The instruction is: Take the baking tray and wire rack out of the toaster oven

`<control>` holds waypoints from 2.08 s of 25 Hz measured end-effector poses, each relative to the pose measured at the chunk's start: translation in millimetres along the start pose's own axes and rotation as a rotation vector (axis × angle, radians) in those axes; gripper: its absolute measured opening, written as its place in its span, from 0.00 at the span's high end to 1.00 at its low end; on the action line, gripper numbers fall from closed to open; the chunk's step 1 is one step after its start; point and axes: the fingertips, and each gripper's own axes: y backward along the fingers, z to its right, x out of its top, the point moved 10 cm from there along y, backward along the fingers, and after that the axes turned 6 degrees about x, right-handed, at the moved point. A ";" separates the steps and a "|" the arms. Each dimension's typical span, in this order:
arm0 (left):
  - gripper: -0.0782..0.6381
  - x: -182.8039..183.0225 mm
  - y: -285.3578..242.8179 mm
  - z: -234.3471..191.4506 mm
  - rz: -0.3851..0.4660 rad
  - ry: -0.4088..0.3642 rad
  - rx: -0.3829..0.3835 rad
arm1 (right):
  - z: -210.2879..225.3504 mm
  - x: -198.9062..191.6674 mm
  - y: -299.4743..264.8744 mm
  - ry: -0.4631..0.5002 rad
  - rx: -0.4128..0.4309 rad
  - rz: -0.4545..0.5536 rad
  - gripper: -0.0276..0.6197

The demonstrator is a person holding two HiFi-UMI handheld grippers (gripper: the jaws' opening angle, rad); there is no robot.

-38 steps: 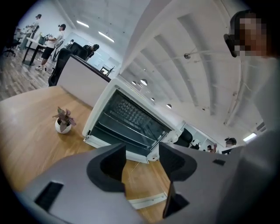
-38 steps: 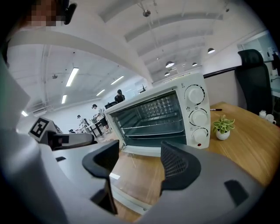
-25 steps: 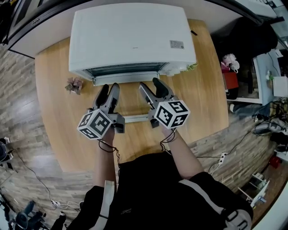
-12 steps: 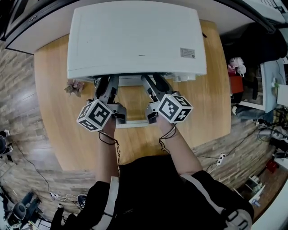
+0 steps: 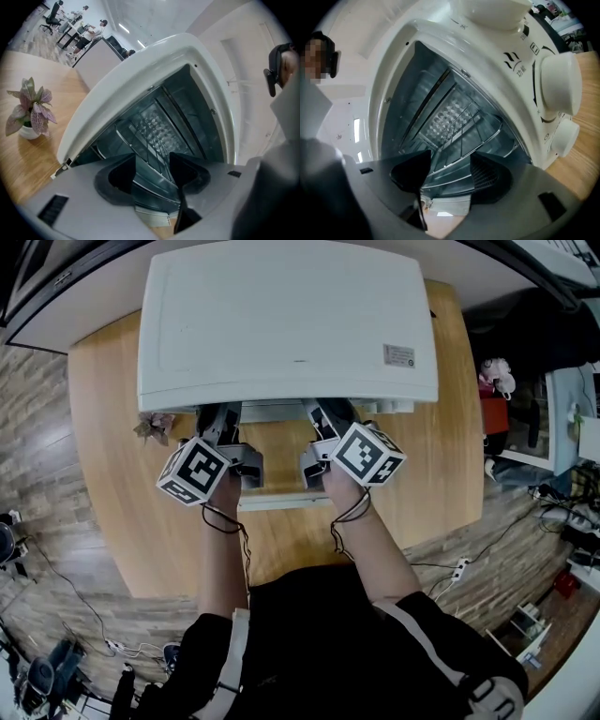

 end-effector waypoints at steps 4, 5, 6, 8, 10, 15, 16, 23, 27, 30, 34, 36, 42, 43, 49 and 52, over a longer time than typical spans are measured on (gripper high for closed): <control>0.62 0.1 -9.4 -1.7 -0.009 -0.003 -0.011 | 1.6 5.8 -7.4 -0.051 0.006 0.038 0.57; 0.64 1.2 -10.3 -1.5 0.001 -0.004 -0.009 | 2.9 7.3 -8.6 -0.065 0.003 0.051 0.57; 0.67 2.5 -10.8 -1.6 0.014 -0.004 -0.005 | 4.7 8.9 -9.3 -0.079 -0.002 0.065 0.58; 0.72 3.2 -10.9 -2.8 0.027 -0.022 0.006 | 9.8 10.9 -8.9 -0.106 -0.015 0.095 0.65; 0.73 1.9 -10.0 -4.2 0.021 -0.059 0.013 | 15.6 10.6 -7.0 -0.130 -0.025 0.113 0.77; 0.73 -0.2 -4.2 -4.3 0.012 -0.059 0.018 | 17.1 6.5 -0.4 -0.138 -0.026 0.111 0.84; 0.73 -1.2 -1.9 -4.6 0.009 -0.058 0.019 | 16.6 5.1 1.4 -0.137 -0.027 0.109 0.84; 0.73 -8.9 18.2 -5.1 -0.009 -0.049 0.029 | 12.0 -5.8 18.7 -0.133 -0.031 0.092 0.84; 0.73 -15.4 32.7 -6.2 -0.020 -0.038 0.034 | 8.6 -14.2 31.7 -0.137 -0.036 0.084 0.84; 0.73 -21.4 45.0 -7.6 -0.030 -0.035 0.038 | 6.0 -22.6 42.7 -0.135 -0.043 0.077 0.84; 0.73 -26.2 58.3 -9.0 -0.043 -0.043 0.032 | 2.4 -31.5 54.7 -0.121 -0.047 0.073 0.83; 0.73 -28.0 63.7 -9.2 -0.048 -0.042 0.032 | 0.8 -34.9 59.3 -0.117 -0.046 0.073 0.83; 0.73 -32.5 79.4 -10.4 -0.067 -0.040 0.032 | -5.0 -43.6 72.7 -0.105 -0.051 0.061 0.83; 0.73 -33.5 82.2 -10.9 -0.073 -0.036 0.029 | -5.7 -45.4 75.5 -0.104 -0.052 0.058 0.83; 0.74 -38.2 99.2 -7.6 -0.087 -0.035 0.016 | -11.8 -52.1 92.1 -0.095 -0.049 0.071 0.83; 0.74 -39.7 107.5 -9.3 -0.100 -0.034 0.004 | -13.9 -56.9 99.5 -0.100 -0.044 0.070 0.83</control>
